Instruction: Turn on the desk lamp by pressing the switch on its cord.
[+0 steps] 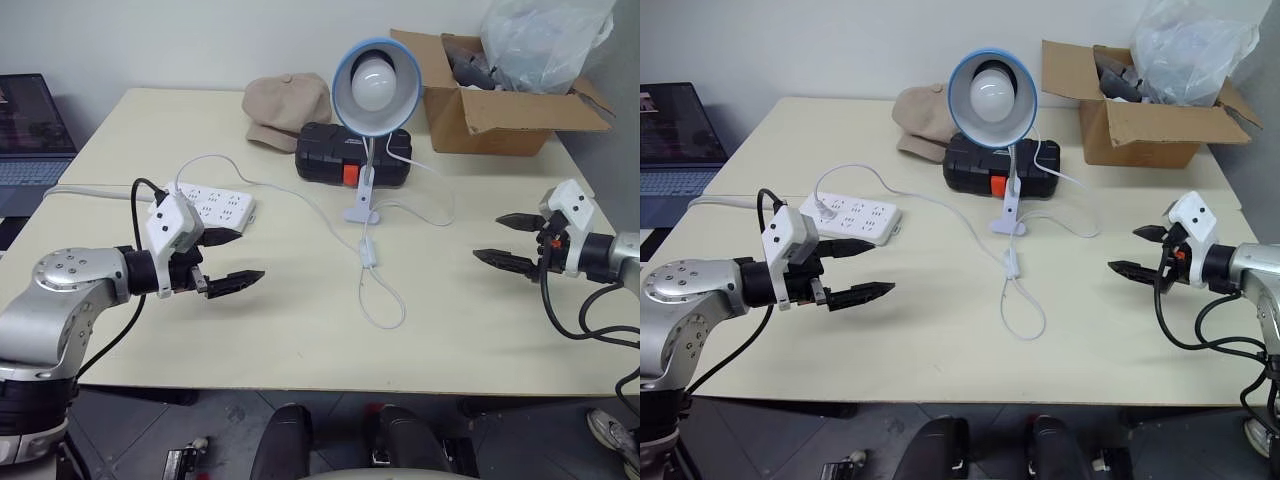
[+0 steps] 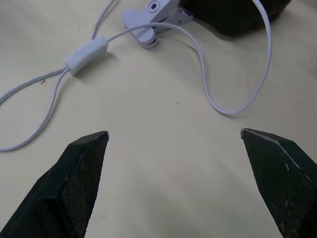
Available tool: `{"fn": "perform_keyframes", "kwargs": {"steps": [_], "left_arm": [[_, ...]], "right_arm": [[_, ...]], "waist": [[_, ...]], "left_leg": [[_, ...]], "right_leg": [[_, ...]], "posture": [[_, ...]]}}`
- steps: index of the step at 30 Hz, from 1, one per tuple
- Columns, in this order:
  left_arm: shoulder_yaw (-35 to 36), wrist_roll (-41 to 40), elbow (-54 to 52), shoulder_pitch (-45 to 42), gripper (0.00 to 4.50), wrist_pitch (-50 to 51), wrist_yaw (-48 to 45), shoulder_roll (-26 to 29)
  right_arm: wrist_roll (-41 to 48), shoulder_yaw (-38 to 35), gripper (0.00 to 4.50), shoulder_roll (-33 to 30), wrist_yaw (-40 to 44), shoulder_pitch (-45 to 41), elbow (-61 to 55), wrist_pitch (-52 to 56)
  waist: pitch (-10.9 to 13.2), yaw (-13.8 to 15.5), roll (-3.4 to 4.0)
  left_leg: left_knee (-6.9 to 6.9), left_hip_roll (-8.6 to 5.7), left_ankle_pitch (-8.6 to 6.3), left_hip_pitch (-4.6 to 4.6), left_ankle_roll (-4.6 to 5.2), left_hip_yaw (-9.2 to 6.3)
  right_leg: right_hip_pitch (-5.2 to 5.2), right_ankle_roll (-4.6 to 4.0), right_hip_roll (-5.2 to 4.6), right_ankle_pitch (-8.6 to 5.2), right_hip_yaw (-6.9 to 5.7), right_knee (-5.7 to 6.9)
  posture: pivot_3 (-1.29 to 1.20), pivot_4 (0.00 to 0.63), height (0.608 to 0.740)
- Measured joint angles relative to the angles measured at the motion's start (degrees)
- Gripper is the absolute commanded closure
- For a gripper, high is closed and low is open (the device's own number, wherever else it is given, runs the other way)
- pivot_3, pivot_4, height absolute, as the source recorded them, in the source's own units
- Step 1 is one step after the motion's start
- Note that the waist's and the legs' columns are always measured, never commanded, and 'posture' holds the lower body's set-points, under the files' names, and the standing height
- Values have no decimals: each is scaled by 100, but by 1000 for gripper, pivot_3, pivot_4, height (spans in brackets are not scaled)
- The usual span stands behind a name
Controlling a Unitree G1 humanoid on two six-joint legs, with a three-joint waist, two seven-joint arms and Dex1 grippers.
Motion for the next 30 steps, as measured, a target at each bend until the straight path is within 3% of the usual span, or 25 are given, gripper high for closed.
{"fn": "perform_keyframes", "kwargs": {"steps": [8, 12, 15, 21, 30], "left_arm": [[-524, 337, -6, -45, 0, -347, -236, 22], [-750, 415, 17, -81, 0, -499, -342, -53], [-864, 449, 15, -126, 0, -582, -411, -90], [-1045, 467, -64, -164, 0, -662, -505, -251], [-1285, 687, -276, -60, 0, -916, -422, -419]], "right_arm": [[435, 342, 21, 593, -624, -989, -262, 1805], [649, 579, 21, 1361, -1221, -1969, 132, 3458], [670, 598, 21, 1723, -1487, -2413, 582, 4094], [486, 985, 21, 2446, -1734, -3086, 1664, 4156], [2, 1538, 21, 3080, -1577, -3880, 3542, 3481]], "waist": [[0, -19, 1], [0, -33, 0], [0, -13, 0], [-2, -13, -2], [-2, -28, -2]], "left_leg": [[-8, 7, -1, 4, 0, 27], [-9, 10, 0, 0, 0, 48], [-9, 10, -1, -5, 1, 56], [-7, 9, -1, -58, 3, 73], [-3, 11, -1, -65, 4, 75]], "right_leg": [[-11, -1, 8, 2, 27, -1], [-31, -2, 8, 9, 47, 9], [-36, -3, 8, 10, 52, 6], [-97, -19, 11, 31, 67, 12], [-102, -17, 14, 34, 68, 11]], "posture": [[0, 150, 740], [0, 150, 740], [0, 150, 740], [0, 150, 740], [0, 150, 740]]}}
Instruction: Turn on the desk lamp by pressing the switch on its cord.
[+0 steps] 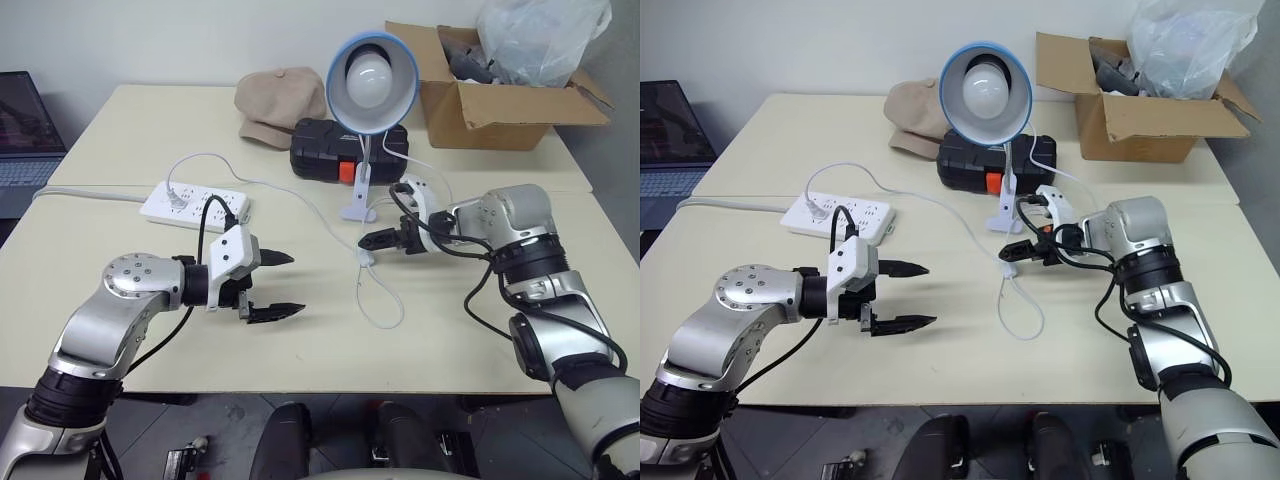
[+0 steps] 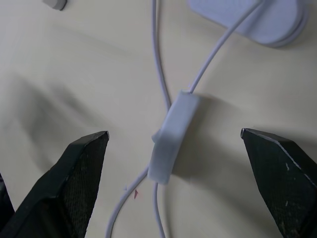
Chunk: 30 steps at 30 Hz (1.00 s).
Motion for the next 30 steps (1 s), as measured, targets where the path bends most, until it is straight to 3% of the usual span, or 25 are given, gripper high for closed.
{"fn": "perform_keyframes", "kwargs": {"steps": [17, 20, 30], "left_arm": [[-201, 416, -143, 221, 0, -396, 177, -178], [-202, 440, -142, 306, 0, -410, 203, -185], [-201, 461, -132, 315, 0, -499, 282, -185]], "right_arm": [[-750, 137, 21, 472, 645, -774, 1873, -990], [-831, 137, 513, 477, 744, -806, 1991, -1072], [-1093, 136, 2792, 570, 811, -836, 2238, -1226]], "waist": [[0, -8, 0], [0, -9, 0], [0, -11, 0]], "left_leg": [[0, 2, 0, 0, 0, 1], [0, 3, 0, 0, 0, -1], [1, 4, 0, 0, 0, 0]], "right_leg": [[0, -1, 1, 2, 0, 1], [0, -2, 1, 2, -2, 2], [0, -4, 1, 3, -2, 3]], "posture": [[0, 150, 740], [0, 150, 740], [0, 150, 740]]}}
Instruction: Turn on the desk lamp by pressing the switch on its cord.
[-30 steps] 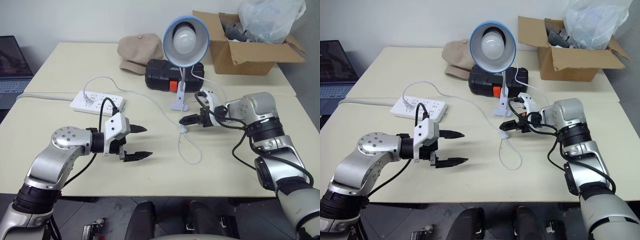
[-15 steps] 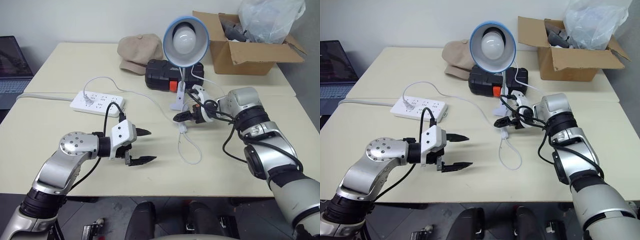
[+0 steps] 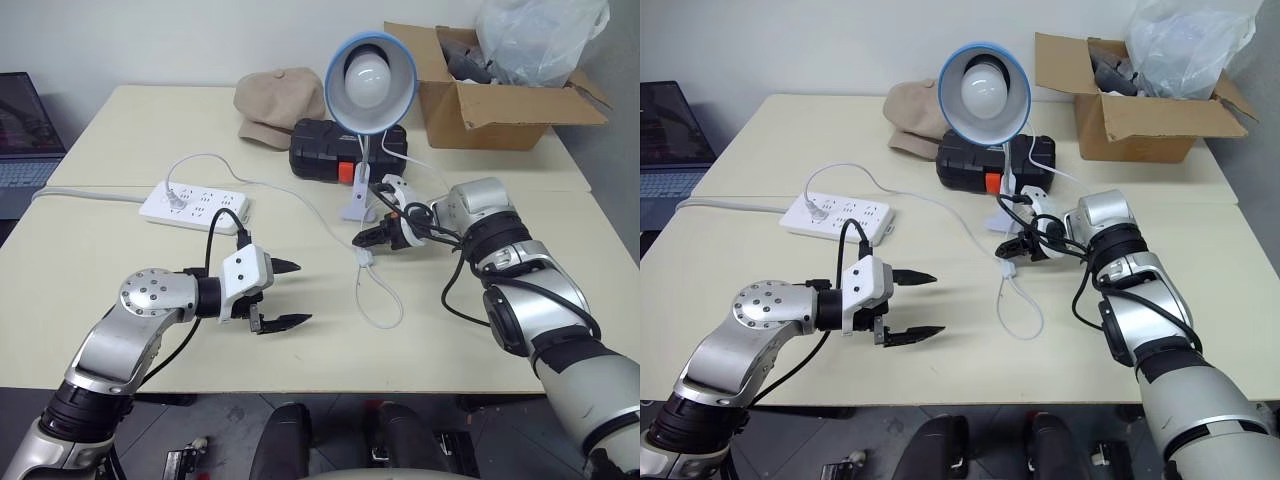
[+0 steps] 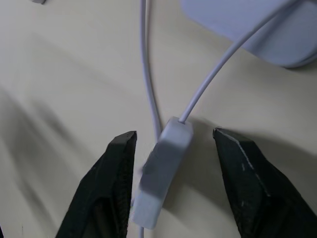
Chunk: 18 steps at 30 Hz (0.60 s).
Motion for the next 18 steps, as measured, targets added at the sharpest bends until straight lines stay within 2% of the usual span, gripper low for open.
{"fn": "perform_keyframes", "kwargs": {"steps": [4, 6, 12, 16, 18], "left_arm": [[0, 0, 53, -1, 0, -15, 6, -47], [0, 1, 124, -1, 0, -23, 7, -78], [0, 23, 265, -43, 0, -126, 2, -125], [3, 0, 417, -75, 0, -111, 9, -275], [41, -176, 432, -175, 0, 40, 29, -426]], "right_arm": [[-43, -80, 3780, 15, 59, 0, 17, -74], [-31, -123, 4096, 28, 107, -6, 17, -77], [-22, -263, 4104, -137, 155, 37, -55, 75], [159, -526, 4104, -293, 160, 231, -495, 332], [377, -819, 4104, -390, 85, 486, -1132, 559]], "waist": [[0, 1, 0], [0, 1, 0], [0, 21, 0], [0, 15, 0], [0, 17, 0]], "left_leg": [[0, 0, 0, 0, 0, 0], [1, 0, 0, 0, 0, -1], [18, -2, 0, -4, 0, 1], [21, 0, 0, -6, 0, 1], [22, 2, 0, -9, 0, -4]], "right_leg": [[0, 0, 0, 0, 0, 0], [0, 1, 0, 1, -1, 2], [1, 11, -1, 9, 2, 1], [1, 12, -1, 11, 3, 1], [1, 12, 0, 11, -1, 2]], "posture": [[0, 150, 740], [0, 150, 740], [0, 150, 740], [0, 150, 740], [0, 150, 740]]}}
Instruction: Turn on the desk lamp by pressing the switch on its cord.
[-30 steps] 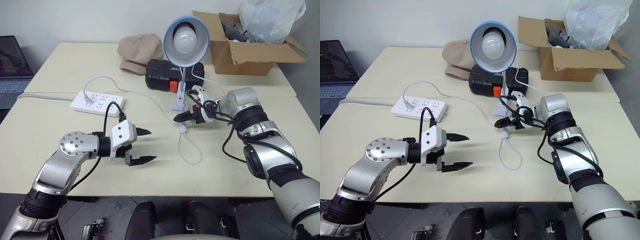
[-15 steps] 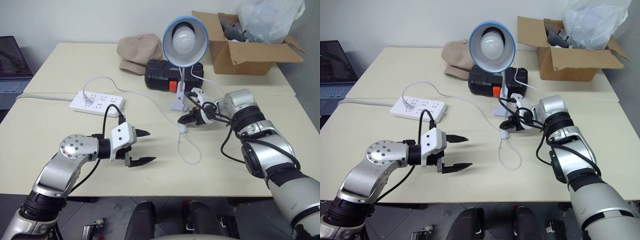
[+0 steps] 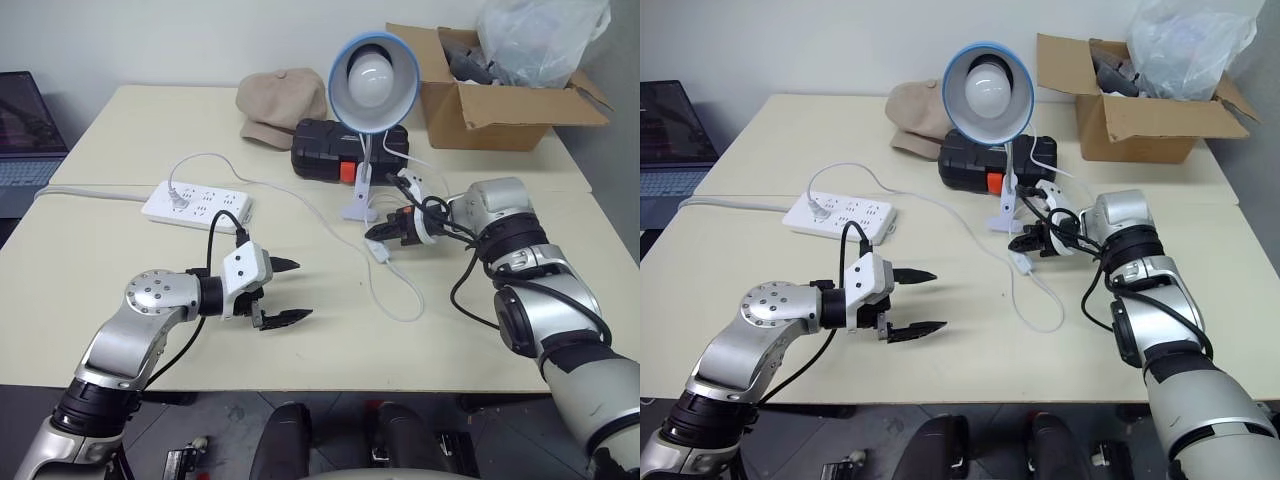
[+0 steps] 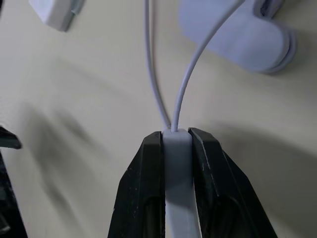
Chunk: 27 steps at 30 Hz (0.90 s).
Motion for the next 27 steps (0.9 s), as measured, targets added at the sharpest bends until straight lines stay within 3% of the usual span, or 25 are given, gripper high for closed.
{"fn": "perform_keyframes", "kwargs": {"steps": [2, 6, 10, 13, 21, 27], "left_arm": [[53, -229, -3, -135, 0, 265, 33, -104], [107, -409, 6, -384, 0, 504, 100, -161], [248, -784, 238, -1145, 0, 984, 73, -232], [376, -1193, 310, -1529, 0, 1407, 11, -332], [686, -2585, 476, -1913, 0, 2804, 33, -830], [680, -2933, 431, -1749, 0, 3316, 243, -1042]], "right_arm": [[306, -353, 4104, -85, -112, 426, -1013, 337], [616, -679, 4104, -78, -266, 848, -1960, 637], [1337, -1194, 4104, 69, -396, 1769, -3692, 944], [1685, -1549, 4104, 328, -659, 2044, -4359, 1212], [2610, -2203, 4104, 945, -1337, 2109, -5363, 1758], [3087, -2277, 4104, 995, -1610, 2109, -5599, 1999]], "waist": [[0, -1, 0], [0, 4, 0], [0, 14, -1], [0, -21, -1], [0, -74, -1], [0, -81, 0]], "left_leg": [[1, 0, 0, -1, 0, 0], [6, -1, 0, -7, 0, -9], [17, -1, 0, -12, 0, -17], [17, -2, 0, -11, 0, -12], [18, -1, 1, -9, -1, -16], [18, -1, 1, -9, -1, -16]], "right_leg": [[0, 0, 0, 0, 1, 1], [0, 4, 0, 2, -6, 1], [1, 7, 4, 3, -11, 1], [1, 10, 4, 5, -5, 1], [1, 9, 6, 5, -5, 5], [1, 8, 6, 5, -4, 6]], "posture": [[0, 150, 740], [0, 150, 740], [0, 150, 740], [0, 150, 740], [0, 150, 740], [0, 150, 740]]}}
